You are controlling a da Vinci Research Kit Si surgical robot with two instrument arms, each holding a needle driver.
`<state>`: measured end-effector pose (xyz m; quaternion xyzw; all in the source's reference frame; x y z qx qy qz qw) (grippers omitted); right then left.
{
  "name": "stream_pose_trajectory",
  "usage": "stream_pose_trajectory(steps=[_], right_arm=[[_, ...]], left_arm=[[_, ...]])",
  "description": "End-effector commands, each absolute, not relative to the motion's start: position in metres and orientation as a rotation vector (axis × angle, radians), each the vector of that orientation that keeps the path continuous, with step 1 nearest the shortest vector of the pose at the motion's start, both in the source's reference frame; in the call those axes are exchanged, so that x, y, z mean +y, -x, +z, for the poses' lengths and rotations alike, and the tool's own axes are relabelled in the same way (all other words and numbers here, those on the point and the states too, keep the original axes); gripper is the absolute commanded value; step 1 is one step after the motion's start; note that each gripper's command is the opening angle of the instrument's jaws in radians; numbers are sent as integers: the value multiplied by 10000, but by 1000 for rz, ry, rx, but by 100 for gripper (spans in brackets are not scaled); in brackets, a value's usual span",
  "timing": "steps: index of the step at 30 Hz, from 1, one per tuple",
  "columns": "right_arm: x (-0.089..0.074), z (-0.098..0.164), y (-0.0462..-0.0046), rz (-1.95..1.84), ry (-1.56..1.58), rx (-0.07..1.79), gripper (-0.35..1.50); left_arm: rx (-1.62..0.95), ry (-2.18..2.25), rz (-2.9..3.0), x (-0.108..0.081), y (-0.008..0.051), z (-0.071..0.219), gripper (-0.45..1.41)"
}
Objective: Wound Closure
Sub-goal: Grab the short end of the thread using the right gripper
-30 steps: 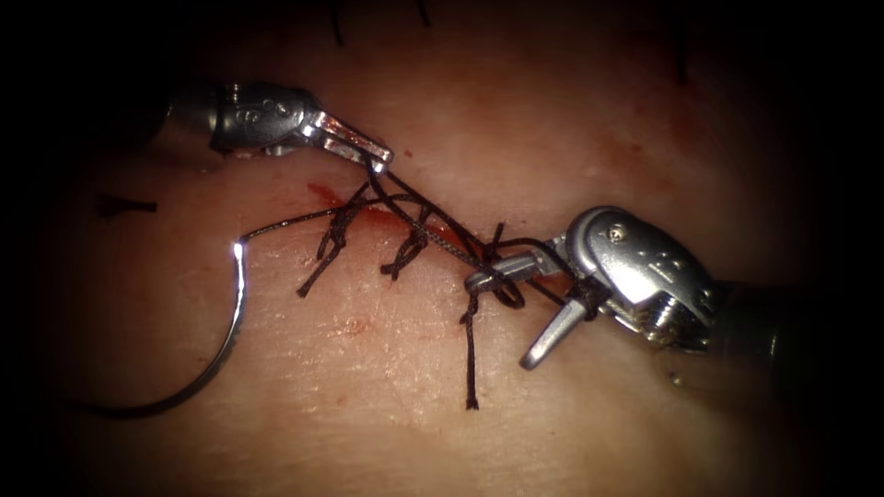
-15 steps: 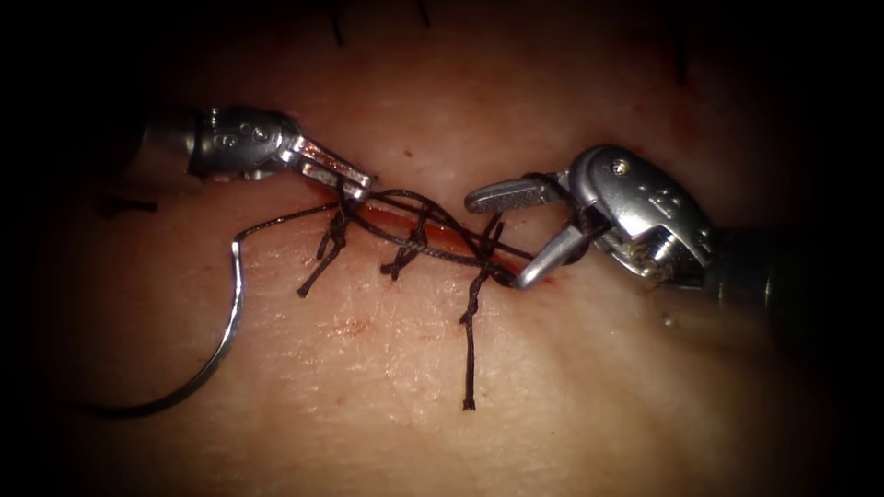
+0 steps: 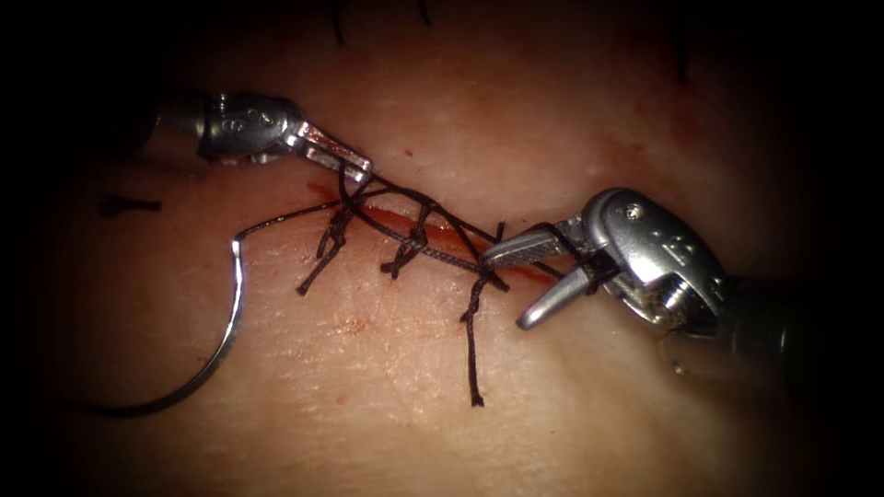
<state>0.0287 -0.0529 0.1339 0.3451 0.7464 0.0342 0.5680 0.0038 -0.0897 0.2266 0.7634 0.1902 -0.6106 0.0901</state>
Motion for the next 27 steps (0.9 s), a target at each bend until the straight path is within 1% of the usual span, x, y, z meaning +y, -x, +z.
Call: stream_pose_trajectory(steps=[1,7,18,25,27], right_arm=[[-532,1347,-295,78,-812,1756,38],[-537,1348,-300,71,-813,1759,38],[-566,1339,-305,7,-839,1754,38],[-573,1342,-310,-81,-875,1727,38],[-575,1346,-312,-177,-916,1687,39]], left_arm=[[563,-2268,-1820,-900,-30,2276,-45],[561,-2270,-1829,-890,-20,2283,-45],[579,-2272,-1810,-874,-29,2285,-45],[584,-2277,-1811,-854,-29,2287,-45],[587,-2279,-1810,-850,-29,2286,-45]])
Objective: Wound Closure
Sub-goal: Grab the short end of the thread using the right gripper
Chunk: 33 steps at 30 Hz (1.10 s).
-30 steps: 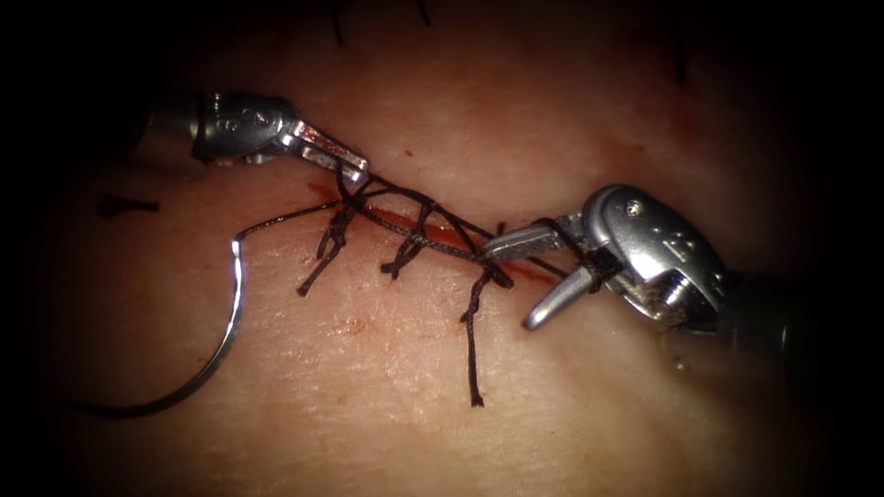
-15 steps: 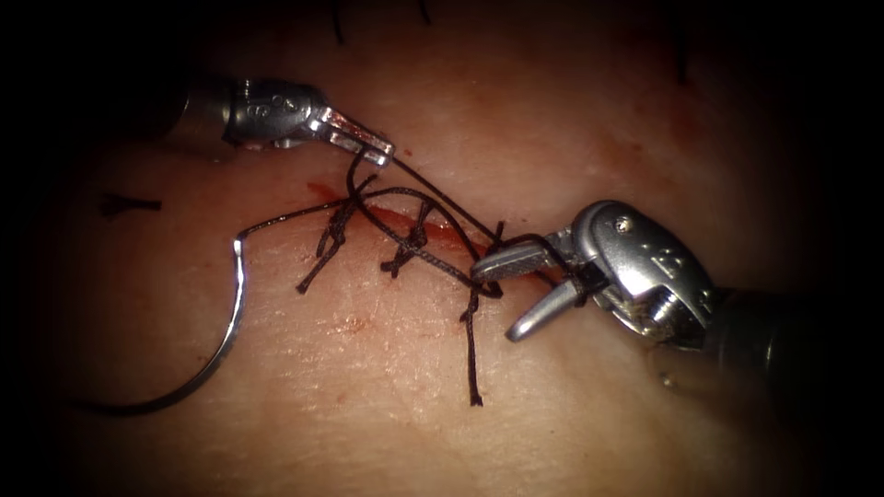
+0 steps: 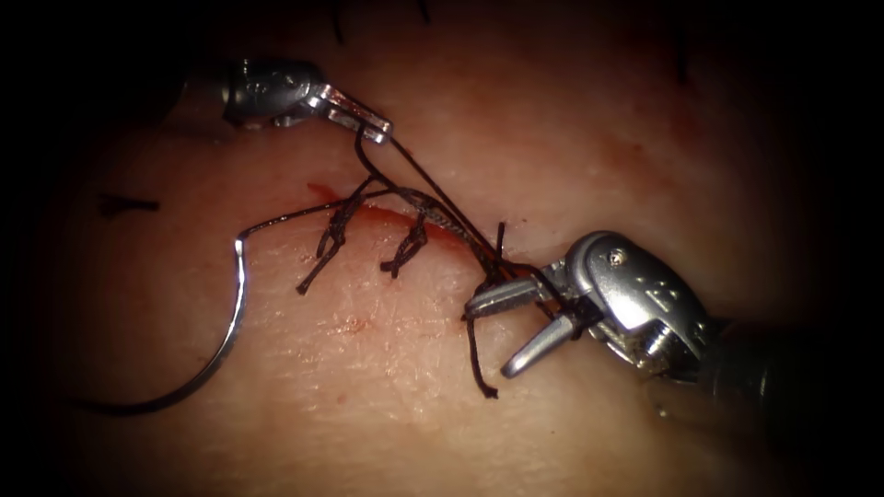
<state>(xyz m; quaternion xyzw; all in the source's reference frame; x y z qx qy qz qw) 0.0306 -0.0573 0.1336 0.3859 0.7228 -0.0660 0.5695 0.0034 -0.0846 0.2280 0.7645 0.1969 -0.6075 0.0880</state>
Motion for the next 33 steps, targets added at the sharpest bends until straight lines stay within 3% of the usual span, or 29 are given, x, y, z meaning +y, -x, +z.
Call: stream_pose_trajectory(steps=[1,5,14,20,25,26,27,28,33], right_arm=[[-576,1349,-314,-212,-931,1671,39],[-579,1358,-317,-329,-983,1612,54],[-589,1367,-322,-445,-975,1456,61],[-606,1373,-352,-460,-923,1413,85],[-608,1377,-368,-449,-880,1401,83],[-608,1379,-371,-448,-874,1391,49],[-607,1381,-375,-475,-883,1361,-3],[-603,1383,-378,-501,-884,1316,-35],[-572,1391,-362,-418,-828,1301,-35]], left_arm=[[588,-2280,-1810,-849,-29,2286,-45],[590,-2278,-1812,-848,-29,2285,-45],[593,-2268,-1821,-860,-27,2279,-45],[601,-2269,-1821,-856,-27,2274,-45],[606,-2268,-1822,-855,-28,2271,-45],[606,-2268,-1822,-855,-28,2271,-45],[607,-2268,-1821,-856,-29,2270,-45],[610,-2268,-1820,-859,-31,2267,-45],[633,-2264,-1810,-869,-44,2253,-45]])
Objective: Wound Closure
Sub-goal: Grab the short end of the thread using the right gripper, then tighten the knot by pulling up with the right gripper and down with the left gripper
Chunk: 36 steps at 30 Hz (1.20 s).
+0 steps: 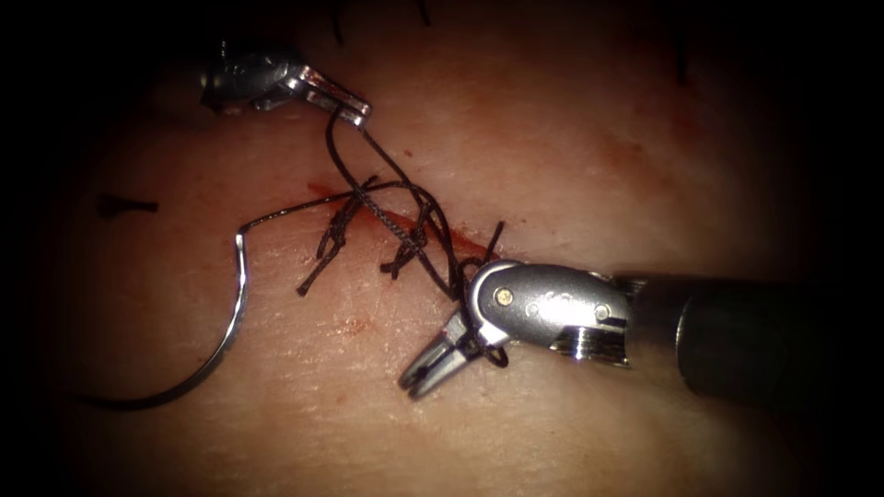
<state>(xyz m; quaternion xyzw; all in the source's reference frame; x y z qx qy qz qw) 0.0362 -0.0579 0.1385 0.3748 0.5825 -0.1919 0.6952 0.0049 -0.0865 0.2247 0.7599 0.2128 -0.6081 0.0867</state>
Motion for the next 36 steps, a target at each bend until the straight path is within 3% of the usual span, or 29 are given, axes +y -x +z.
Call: stream_pose_trajectory(steps=[1,11,36], right_arm=[[-566,1393,-357,-402,-816,1299,-35],[-522,1411,-313,-192,-780,1372,-35],[-479,1438,-296,8,-691,1396,-35]], left_arm=[[631,-2261,-1807,-872,-47,2249,-45],[645,-2238,-1773,-937,-80,2195,-45],[660,-2075,-1762,-1213,-92,2012,-45]])
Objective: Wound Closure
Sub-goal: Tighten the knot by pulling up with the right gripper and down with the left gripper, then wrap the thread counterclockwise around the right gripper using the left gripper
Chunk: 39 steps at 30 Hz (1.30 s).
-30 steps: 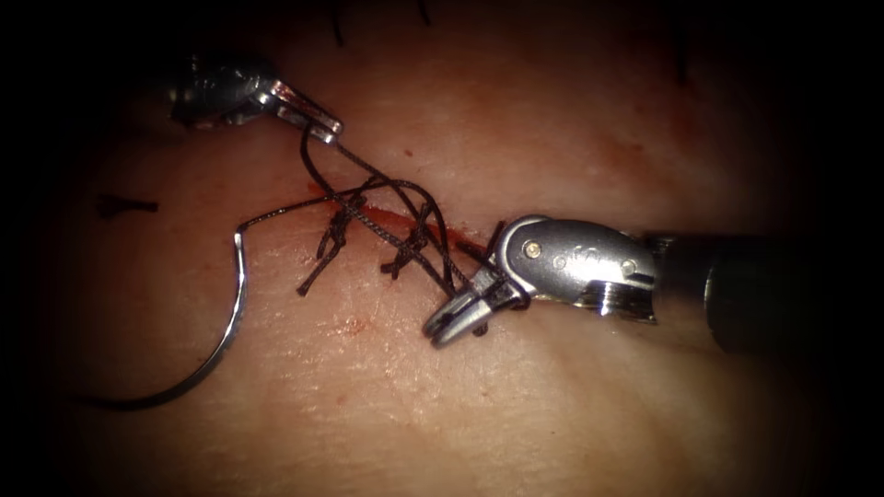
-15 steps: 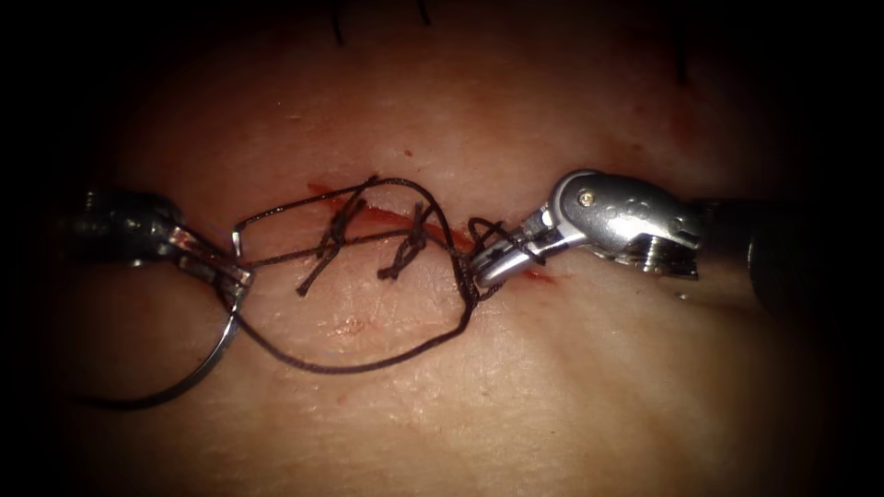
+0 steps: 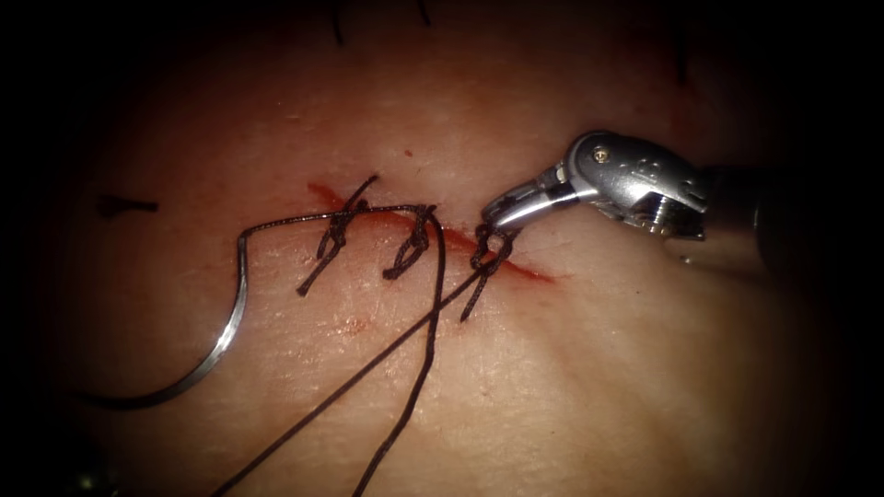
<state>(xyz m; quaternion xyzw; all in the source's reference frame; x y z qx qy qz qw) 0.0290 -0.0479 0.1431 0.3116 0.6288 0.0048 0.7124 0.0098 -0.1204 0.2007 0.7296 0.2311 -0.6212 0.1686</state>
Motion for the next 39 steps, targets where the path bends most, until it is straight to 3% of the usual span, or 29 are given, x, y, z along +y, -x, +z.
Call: stream_pose_trajectory(steps=[1,24,39], right_arm=[[-480,1440,-296,8,-690,1396,-35],[-491,1466,-286,33,-644,1382,-35],[-454,1498,-247,149,-461,1267,-35]], left_arm=[[658,-2074,-1761,-1218,-93,2009,-45],[711,-2073,-1808,-1323,-118,2002,-45],[713,-2119,-1820,-1373,-123,2014,-45]])
